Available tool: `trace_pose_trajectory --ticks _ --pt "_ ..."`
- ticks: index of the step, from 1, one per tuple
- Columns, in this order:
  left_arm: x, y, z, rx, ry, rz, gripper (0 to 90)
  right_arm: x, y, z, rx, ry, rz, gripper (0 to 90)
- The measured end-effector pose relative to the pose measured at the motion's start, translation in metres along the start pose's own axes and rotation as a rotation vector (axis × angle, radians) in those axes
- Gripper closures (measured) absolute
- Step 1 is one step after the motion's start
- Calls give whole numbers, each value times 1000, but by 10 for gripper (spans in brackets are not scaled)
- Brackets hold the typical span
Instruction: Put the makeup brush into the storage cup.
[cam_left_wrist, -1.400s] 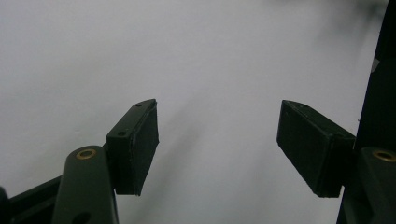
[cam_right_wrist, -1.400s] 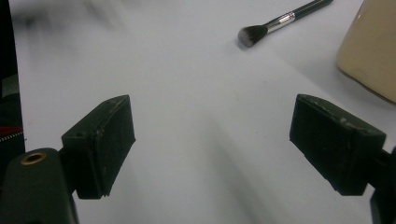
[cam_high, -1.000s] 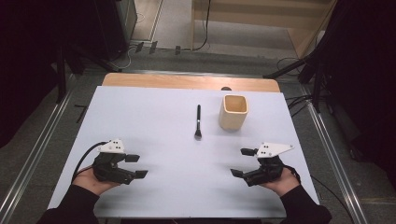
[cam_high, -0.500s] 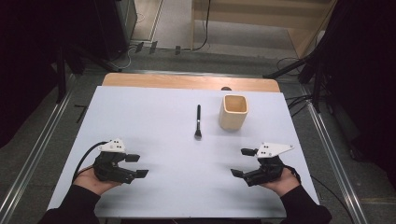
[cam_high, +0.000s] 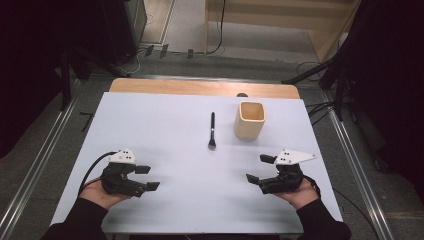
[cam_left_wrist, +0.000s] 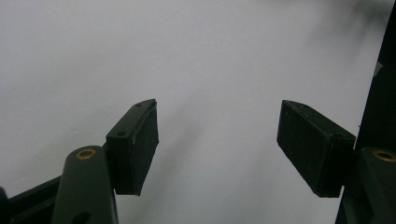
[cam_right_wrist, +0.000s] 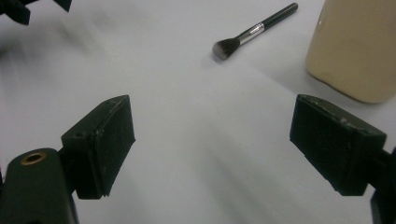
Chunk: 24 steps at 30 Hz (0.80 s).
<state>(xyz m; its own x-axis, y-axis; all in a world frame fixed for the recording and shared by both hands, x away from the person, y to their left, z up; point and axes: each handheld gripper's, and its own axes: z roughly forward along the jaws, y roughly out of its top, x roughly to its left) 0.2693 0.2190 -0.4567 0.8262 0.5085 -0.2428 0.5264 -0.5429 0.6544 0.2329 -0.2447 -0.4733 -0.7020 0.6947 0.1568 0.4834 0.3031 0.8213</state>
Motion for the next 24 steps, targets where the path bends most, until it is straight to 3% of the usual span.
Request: trace_pose_trajectory --ticks 15,24 --pt "2 -1 1 4 -8 3 302 13 20 6 -59 -162 58 146" --pt "3 -1 0 -5 -14 1 301 23 27 19 -79 -201 91 148"
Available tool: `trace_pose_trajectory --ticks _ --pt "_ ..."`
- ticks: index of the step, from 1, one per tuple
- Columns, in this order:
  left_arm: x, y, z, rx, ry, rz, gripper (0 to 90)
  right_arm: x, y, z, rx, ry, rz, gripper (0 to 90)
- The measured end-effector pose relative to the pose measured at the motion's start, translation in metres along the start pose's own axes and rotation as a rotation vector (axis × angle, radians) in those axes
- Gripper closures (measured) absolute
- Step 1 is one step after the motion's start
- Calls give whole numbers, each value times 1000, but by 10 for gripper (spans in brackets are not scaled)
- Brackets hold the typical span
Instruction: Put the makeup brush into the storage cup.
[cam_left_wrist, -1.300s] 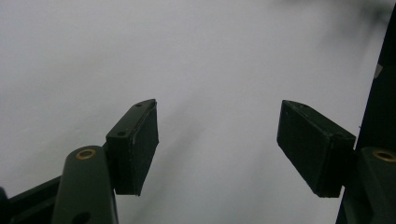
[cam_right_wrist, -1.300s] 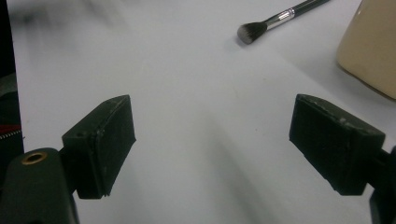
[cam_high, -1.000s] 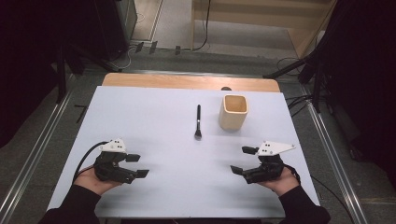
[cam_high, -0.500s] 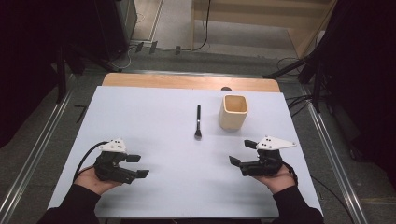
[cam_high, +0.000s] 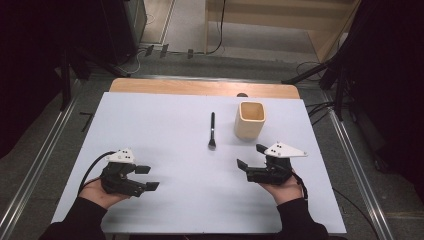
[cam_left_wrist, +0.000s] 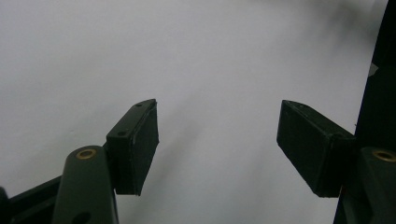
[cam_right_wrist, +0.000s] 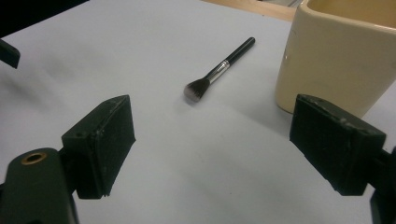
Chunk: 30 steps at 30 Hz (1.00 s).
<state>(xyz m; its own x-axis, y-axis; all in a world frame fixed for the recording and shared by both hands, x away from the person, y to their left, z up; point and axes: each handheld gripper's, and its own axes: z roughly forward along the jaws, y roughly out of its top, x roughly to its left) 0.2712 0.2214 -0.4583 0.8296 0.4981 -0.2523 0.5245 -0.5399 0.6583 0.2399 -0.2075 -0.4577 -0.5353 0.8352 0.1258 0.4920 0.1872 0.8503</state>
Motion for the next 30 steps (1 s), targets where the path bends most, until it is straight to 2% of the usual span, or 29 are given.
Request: trace_pose_trajectory --ticks 4,5,7,11,14,15,19,21,24,25,27,28,29,30 --pt "0 0 0 -1 -3 0 300 8 1 7 7 -57 16 148" --pt "0 0 0 -1 -4 -1 299 11 0 10 -9 -76 38 148" --pt "0 0 0 -2 -4 -1 299 12 1 11 -14 -84 46 148" --pt "0 0 0 0 -5 -1 298 19 5 17 -48 -158 58 149" --pt "1 0 0 0 -6 -3 297 23 8 22 -72 -205 120 151" --pt "1 0 0 2 -4 -1 297 23 8 22 -72 -205 120 151" --pt "2 -1 -1 -3 -4 -12 297 25 9 30 -78 -232 173 152" --pt "3 -1 -1 -2 -4 -11 297 26 11 32 -75 -229 173 152" --pt "2 0 -1 -1 -4 -12 297 29 17 36 -65 -228 135 150" --pt "2 0 -1 -2 -4 -12 297 29 20 36 -66 -222 140 152" --pt "2 0 -1 0 -3 -10 297 29 26 38 -49 -204 142 150" --pt "2 -1 -1 1 -4 -11 297 28 31 40 -20 -194 143 149" --pt "2 -1 -1 1 -4 -11 297 28 31 40 -20 -194 143 149" --pt "3 -1 -2 2 -4 -13 296 27 37 42 4 -175 141 150"
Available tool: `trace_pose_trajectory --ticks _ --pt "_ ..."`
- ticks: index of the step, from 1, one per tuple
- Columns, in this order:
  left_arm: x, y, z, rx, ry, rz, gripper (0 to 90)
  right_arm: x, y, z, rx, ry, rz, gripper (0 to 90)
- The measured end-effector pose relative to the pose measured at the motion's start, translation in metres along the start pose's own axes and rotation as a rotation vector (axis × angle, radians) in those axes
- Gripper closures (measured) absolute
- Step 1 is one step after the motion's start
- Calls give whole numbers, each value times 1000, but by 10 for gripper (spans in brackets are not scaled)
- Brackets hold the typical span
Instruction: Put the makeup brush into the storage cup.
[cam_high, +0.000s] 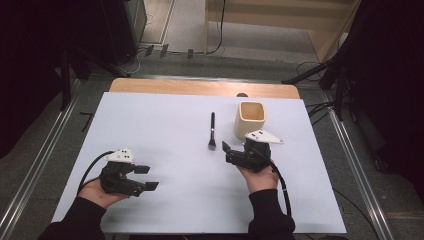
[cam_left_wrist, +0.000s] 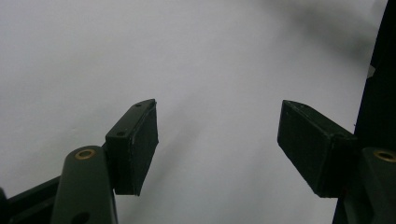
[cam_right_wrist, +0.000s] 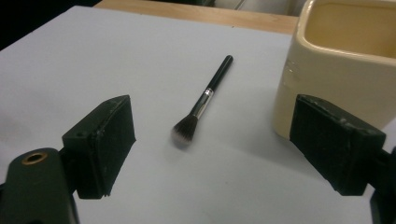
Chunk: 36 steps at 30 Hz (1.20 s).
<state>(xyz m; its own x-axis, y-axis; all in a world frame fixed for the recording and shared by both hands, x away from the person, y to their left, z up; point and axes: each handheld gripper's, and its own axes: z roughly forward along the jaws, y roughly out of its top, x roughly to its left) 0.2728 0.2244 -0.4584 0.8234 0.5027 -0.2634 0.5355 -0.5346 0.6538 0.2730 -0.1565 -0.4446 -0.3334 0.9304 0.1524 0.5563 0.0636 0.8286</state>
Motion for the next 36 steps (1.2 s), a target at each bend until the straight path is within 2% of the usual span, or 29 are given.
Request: trace_pose_trajectory --ticks 2,3,5,6,8,9,13,26,36 --pt "0 0 0 -1 0 -2 297 0 2 1 14 7 -3 151" --pt "1 0 0 -3 -7 -8 296 0 10 2 44 20 -17 152" --pt "1 0 1 -1 -10 -11 295 0 14 2 70 38 -29 152" --pt "2 0 1 -3 -26 -19 292 0 16 3 84 45 -35 152" --pt "2 0 1 -4 -34 -18 291 -1 17 4 98 54 -36 152" --pt "2 0 2 -4 -37 -16 290 -2 19 5 117 73 -24 152" --pt "2 0 2 1 -38 -21 290 -7 26 11 186 91 -23 151" --pt "3 -2 2 7 -28 -1 290 -6 45 25 289 143 -55 151" --pt "2 -2 4 29 -16 15 290 -4 58 38 361 143 -89 151"
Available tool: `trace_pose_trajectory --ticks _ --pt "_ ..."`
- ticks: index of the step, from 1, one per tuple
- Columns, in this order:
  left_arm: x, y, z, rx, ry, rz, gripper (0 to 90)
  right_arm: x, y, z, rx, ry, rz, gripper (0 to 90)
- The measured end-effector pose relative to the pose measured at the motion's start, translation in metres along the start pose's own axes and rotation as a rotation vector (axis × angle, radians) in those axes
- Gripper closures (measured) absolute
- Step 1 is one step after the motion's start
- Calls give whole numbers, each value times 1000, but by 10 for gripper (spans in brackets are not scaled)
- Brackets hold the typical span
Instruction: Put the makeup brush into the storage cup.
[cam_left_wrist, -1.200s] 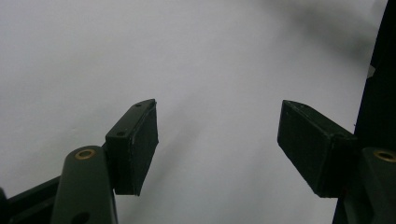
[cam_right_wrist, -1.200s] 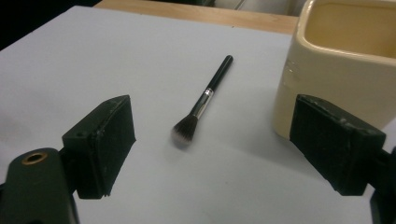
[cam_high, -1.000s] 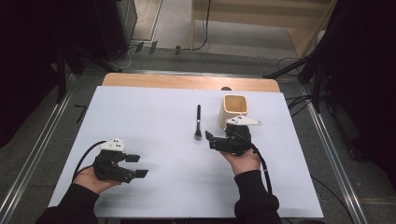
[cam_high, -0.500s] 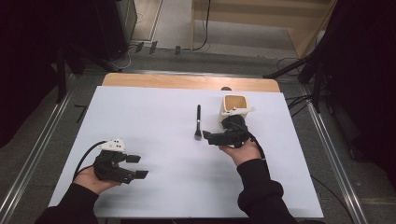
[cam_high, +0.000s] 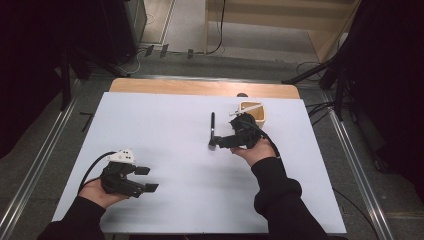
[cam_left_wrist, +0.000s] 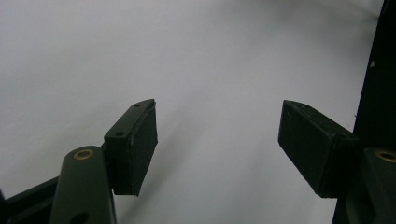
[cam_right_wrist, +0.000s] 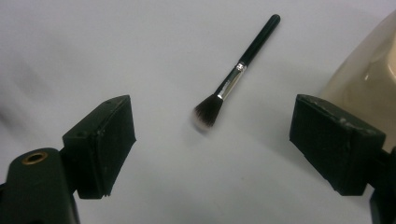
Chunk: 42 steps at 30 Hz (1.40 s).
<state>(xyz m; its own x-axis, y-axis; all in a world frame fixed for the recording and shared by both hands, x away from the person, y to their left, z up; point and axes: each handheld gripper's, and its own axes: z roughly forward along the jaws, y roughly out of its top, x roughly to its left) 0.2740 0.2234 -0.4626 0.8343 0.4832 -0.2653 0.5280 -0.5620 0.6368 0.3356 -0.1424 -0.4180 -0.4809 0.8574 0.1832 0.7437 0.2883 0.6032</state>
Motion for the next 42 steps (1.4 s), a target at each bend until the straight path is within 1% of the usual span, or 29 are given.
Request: trace_pose_trajectory --ticks 2,3,5,6,7,8,9,10,13,20,25,26,27,30,31,32,33,34,35,36,38,39,40,42 --pt "0 0 0 2 0 1 290 0 2 1 8 0 -1 151" --pt "-1 0 0 2 0 4 290 -1 5 2 24 7 5 152" --pt "-1 1 0 9 2 7 290 -2 6 3 30 11 9 156" --pt "-1 1 1 9 1 6 290 -3 10 6 54 8 6 158" --pt "-1 0 1 9 1 6 290 -3 10 6 54 8 6 158" --pt "-1 0 1 12 2 7 290 -4 13 8 76 10 6 158" --pt "-1 0 1 14 3 7 290 -4 13 8 76 10 6 158" --pt "-2 0 1 15 3 6 290 -5 16 9 93 10 12 161" --pt "-2 0 2 19 0 10 290 -6 20 11 121 12 16 162" --pt "-3 0 3 25 -1 13 290 -6 29 18 162 1 15 169" --pt "-3 0 3 27 -4 16 289 -8 36 24 201 -4 33 184" --pt "-3 0 3 29 -5 16 288 -8 39 26 229 -6 33 187" --pt "-3 0 3 28 -5 16 288 -8 39 26 229 -6 33 187" --pt "-3 0 4 34 -3 19 287 -9 45 29 257 -6 39 189" --pt "-3 0 4 33 -4 18 287 -10 50 30 266 -18 43 189" --pt "-3 0 4 33 -4 18 287 -10 51 31 267 -19 38 189" --pt "-3 0 4 34 -5 17 287 -10 51 31 267 -19 38 189" --pt "-3 0 4 34 -4 16 286 -10 55 33 291 -11 50 190" --pt "-3 0 4 35 -6 15 286 -10 55 33 291 -11 50 190" --pt "-3 0 4 38 -4 14 285 -10 58 35 311 -17 52 197" --pt "-3 0 4 37 -5 12 285 -12 61 37 331 -31 56 199" --pt "-3 0 4 37 -6 12 285 -12 61 37 331 -31 56 199" --pt "-3 0 4 37 -7 14 284 -14 64 40 342 -50 63 201" --pt "-3 0 4 38 -7 13 284 -14 65 41 345 -56 62 203"
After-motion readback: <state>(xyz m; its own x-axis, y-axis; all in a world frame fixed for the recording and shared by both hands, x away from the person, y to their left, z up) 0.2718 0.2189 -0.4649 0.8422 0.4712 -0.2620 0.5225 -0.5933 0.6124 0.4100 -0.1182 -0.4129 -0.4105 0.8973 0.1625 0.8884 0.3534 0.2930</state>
